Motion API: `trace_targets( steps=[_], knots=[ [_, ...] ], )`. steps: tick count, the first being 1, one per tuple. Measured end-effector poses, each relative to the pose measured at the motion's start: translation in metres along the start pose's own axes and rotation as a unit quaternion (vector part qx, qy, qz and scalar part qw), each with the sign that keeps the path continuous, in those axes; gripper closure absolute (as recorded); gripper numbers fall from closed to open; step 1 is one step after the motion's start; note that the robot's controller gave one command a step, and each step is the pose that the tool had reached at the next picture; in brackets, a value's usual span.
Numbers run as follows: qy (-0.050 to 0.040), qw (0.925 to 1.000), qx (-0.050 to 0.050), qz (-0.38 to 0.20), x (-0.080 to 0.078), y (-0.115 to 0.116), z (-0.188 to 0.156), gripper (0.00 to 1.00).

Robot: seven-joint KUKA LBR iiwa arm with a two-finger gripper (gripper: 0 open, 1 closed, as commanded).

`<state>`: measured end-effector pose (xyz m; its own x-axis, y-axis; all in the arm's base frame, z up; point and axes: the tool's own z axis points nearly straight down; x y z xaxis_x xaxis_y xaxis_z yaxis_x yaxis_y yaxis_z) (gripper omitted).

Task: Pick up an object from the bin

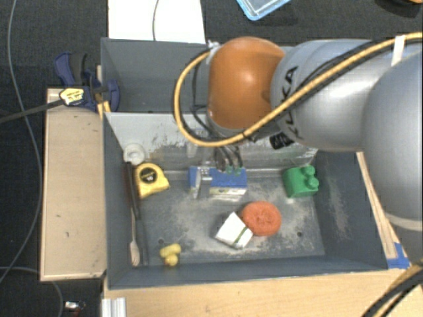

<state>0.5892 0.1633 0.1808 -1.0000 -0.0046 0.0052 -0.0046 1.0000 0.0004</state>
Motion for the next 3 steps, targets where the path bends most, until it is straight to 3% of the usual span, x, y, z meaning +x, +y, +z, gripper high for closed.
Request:
trace_targets(
  steps=[1, 2, 3],
  knots=[
    [-0.0040, 1.0000, -0.001, 0.002, -0.002, -0.001, -0.005, 0.00],
    [-0.0039, 1.0000, -0.001, 0.000, 0.056, -0.052, 0.002, 0.00],
    [-0.0067, 0.9976, -0.001, -0.069, 0.060, -0.080, 0.018, 0.00]
  ],
)
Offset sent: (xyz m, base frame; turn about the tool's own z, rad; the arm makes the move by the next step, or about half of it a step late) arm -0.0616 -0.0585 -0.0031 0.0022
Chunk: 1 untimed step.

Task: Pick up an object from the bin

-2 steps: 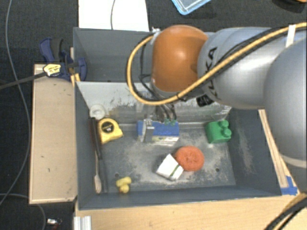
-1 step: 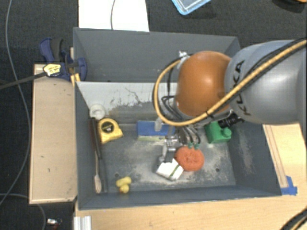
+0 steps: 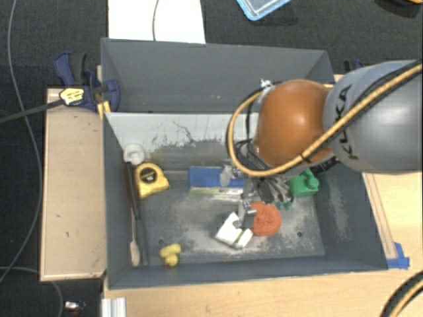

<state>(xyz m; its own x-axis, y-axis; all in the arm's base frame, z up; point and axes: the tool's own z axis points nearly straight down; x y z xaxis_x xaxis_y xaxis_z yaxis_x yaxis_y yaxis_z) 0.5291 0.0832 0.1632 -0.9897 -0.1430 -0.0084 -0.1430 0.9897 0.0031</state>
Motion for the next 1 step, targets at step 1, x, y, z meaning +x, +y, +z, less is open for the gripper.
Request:
trace_targets(
  steps=[1],
  knots=[
    [0.0011, 0.9959, 0.001, 0.091, 0.0110, -0.0190, 0.0446, 0.00]
  ],
)
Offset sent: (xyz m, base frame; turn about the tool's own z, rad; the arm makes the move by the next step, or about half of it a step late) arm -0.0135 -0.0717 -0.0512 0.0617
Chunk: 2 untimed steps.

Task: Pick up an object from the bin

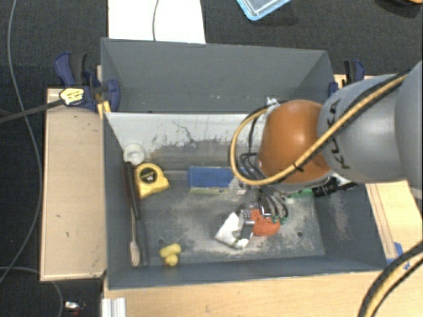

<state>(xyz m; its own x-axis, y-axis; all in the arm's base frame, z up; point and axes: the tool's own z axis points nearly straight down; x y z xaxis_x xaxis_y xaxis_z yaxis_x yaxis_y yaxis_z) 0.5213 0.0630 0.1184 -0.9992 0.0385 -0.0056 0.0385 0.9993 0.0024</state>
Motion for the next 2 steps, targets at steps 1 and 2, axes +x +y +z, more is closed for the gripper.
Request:
trace_targets(
  steps=[1, 2],
  knots=[
    [-0.0035, 0.9982, -0.001, -0.059, 0.003, -0.045, 0.005, 0.00],
    [-0.0008, 0.9990, 0.000, -0.046, 0.010, -0.061, 0.015, 0.00]
  ],
)
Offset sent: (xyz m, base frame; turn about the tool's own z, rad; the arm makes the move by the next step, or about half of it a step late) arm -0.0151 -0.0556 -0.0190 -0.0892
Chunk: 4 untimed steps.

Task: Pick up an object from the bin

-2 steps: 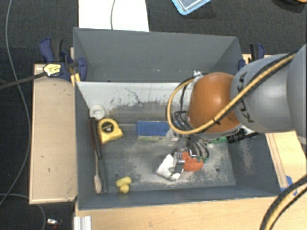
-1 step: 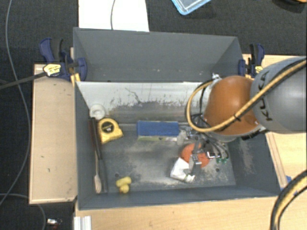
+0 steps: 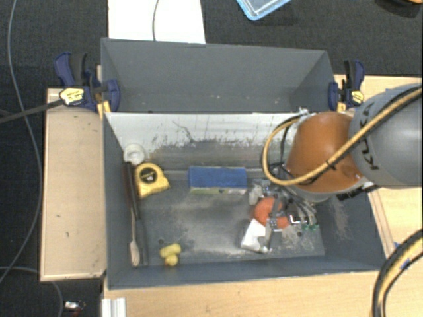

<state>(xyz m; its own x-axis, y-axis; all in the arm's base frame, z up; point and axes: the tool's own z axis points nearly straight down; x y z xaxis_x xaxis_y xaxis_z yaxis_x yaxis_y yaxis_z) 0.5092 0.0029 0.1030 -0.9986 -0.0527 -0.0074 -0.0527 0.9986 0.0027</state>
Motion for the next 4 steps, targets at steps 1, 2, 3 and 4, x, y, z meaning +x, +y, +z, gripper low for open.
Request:
trace_targets(
  steps=[1, 2, 3, 4],
  knots=[
    [-0.0042, 1.0000, -0.001, -0.006, -0.024, -0.039, 0.010, 0.00],
    [-0.0021, 0.9999, -0.002, 0.015, -0.032, -0.040, -0.012, 1.00],
    [-0.0020, 0.9999, -0.002, 0.016, -0.032, -0.040, -0.012, 0.00],
    [-0.0019, 0.9999, -0.002, 0.016, -0.032, -0.040, -0.011, 0.00]
  ],
)
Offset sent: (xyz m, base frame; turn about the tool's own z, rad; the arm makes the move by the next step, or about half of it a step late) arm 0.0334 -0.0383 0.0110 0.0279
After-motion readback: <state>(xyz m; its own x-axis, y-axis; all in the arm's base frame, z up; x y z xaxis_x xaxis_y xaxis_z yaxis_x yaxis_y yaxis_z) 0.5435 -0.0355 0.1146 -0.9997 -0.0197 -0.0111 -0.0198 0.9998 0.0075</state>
